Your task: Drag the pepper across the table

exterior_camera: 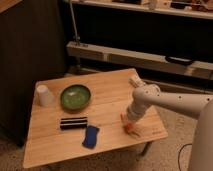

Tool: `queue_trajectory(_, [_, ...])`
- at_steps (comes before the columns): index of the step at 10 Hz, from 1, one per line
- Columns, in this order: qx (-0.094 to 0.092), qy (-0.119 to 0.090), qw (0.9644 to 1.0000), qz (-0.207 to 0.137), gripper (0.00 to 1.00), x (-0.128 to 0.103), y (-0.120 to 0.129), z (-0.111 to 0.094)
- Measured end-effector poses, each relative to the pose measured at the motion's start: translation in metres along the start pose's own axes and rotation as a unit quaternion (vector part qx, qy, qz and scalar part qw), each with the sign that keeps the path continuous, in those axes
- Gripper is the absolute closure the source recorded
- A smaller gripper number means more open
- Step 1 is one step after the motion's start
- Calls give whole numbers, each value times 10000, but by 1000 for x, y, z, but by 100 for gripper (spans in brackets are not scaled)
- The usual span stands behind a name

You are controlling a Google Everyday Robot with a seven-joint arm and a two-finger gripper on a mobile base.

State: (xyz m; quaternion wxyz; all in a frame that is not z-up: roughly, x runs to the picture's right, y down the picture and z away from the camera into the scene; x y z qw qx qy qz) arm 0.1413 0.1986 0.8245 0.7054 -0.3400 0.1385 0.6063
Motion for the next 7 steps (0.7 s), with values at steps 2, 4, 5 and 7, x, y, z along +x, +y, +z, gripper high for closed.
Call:
queue_trajectory(2, [-29, 116, 9999, 74, 71, 23, -3, 2])
queue_trajectory(4, [-80, 166, 9997, 158, 71, 38, -7, 3])
queue_trajectory(5, [-106, 188, 9996, 172, 71, 45, -7, 3])
queue_trajectory(7, [-178, 232, 9994, 172, 71, 51, -5, 1])
